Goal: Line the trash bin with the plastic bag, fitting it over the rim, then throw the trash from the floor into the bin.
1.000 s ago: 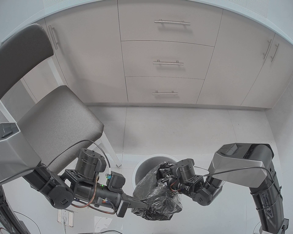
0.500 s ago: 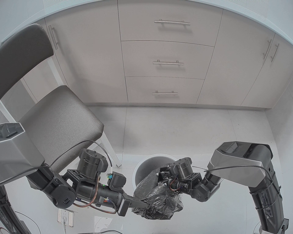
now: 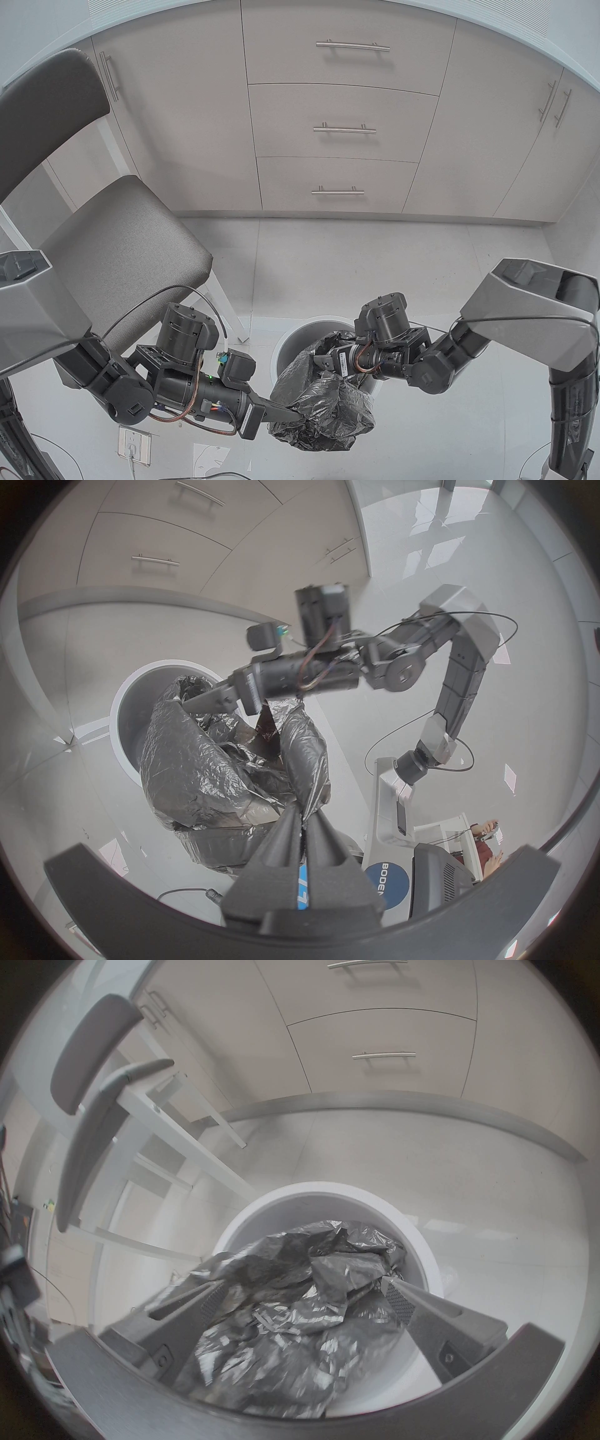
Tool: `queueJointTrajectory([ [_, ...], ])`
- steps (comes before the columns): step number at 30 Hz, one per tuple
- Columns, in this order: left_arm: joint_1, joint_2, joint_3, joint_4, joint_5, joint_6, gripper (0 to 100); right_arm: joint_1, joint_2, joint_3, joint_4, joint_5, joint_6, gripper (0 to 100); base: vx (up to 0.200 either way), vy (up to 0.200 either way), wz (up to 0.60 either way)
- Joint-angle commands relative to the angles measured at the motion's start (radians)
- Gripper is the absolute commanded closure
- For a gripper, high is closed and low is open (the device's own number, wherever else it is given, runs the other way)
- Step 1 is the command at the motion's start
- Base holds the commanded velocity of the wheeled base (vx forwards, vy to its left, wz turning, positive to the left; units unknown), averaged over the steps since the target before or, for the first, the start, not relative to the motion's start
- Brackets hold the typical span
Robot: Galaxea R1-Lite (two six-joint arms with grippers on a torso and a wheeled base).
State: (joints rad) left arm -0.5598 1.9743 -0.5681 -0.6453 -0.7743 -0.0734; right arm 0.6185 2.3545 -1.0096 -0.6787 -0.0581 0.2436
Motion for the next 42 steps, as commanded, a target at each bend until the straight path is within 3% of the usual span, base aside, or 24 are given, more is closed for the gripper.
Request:
queueJointTrajectory([
  [1,0.003,0.002,0.001,0.000,0.000,0.001,100,0.001,-0.202,0.039,0.097,0.040,0.068,0,0.000,0.000,0.00],
  [9,0.020,0.002,-0.003,0.000,-0.002,0.000,100,-0.028,-0.343,0.170,0.102,0.034,0.043,0,0.000,0.000,0.00],
  [14,0.026,-0.003,-0.003,0.000,-0.008,0.001,100,-0.054,-0.477,0.394,0.091,0.101,-0.214,0,0.000,0.000,0.00],
  [16,0.026,-0.003,-0.003,0.000,-0.008,0.001,100,-0.049,-0.489,0.445,0.088,0.107,-0.254,0,0.000,0.000,0.00],
  [24,0.026,0.000,-0.001,-0.011,-0.008,0.001,100,0.000,-0.474,0.565,0.002,0.110,-0.265,0,0.000,0.000,0.00],
  [33,0.027,0.000,-0.001,-0.014,-0.008,0.000,100,0.096,-0.336,0.468,-0.007,0.103,-0.262,0,0.000,0.000,0.00],
  [42,0.027,0.000,-0.001,-0.014,-0.008,0.000,100,0.076,-0.239,0.410,-0.007,0.100,-0.262,0,0.000,0.000,0.00],
])
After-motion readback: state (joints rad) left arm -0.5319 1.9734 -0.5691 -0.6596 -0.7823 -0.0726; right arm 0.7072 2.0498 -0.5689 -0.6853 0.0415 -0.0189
